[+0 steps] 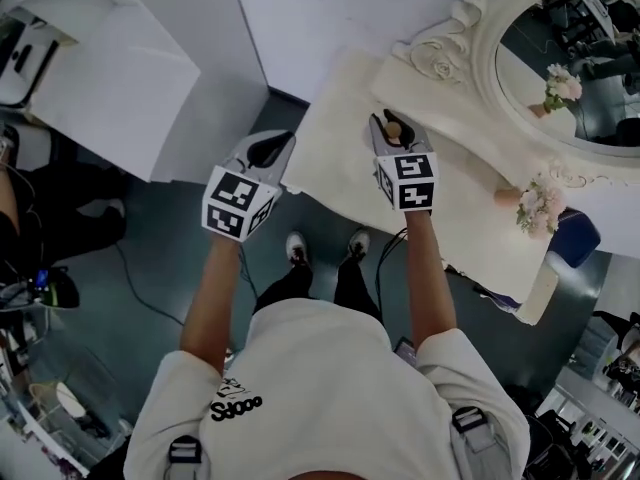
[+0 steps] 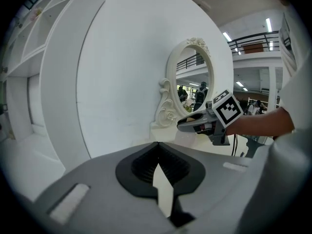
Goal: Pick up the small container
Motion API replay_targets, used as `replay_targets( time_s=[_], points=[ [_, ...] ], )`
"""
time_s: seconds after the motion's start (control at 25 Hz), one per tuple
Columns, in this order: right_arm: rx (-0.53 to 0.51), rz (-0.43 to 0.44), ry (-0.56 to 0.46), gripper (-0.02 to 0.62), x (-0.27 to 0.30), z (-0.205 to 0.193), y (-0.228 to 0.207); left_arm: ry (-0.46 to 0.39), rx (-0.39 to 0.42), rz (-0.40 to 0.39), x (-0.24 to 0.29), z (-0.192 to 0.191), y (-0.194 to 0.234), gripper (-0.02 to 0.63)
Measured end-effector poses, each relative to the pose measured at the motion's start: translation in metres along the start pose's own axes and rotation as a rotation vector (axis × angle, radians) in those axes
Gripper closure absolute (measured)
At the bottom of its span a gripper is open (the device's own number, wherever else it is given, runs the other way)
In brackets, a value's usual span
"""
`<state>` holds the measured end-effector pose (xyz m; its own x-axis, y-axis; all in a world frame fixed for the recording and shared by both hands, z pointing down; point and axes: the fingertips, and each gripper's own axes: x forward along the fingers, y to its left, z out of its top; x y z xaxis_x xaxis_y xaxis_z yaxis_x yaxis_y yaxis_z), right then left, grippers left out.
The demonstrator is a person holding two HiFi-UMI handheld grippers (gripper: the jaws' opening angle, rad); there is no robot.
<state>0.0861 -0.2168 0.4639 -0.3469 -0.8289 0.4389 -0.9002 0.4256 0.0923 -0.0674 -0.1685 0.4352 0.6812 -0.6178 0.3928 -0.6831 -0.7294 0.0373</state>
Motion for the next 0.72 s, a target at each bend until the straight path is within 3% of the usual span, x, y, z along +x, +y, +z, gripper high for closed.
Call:
replay_targets(
  time_s=[0.44, 0.72],
  points=[
    [-0.007, -0.099, -0.076, 0.505, -0.120, 0.059, -0.033, -0.128, 0.135, -0.065, 0.003, 0.086, -0.041, 0.586],
    [-0.020, -0.093, -0.173, 0.503, -0.164, 0.095, -0.037, -0.190, 0.233, -0.086, 0.000, 0.128, -0.068, 0.586]
  ],
)
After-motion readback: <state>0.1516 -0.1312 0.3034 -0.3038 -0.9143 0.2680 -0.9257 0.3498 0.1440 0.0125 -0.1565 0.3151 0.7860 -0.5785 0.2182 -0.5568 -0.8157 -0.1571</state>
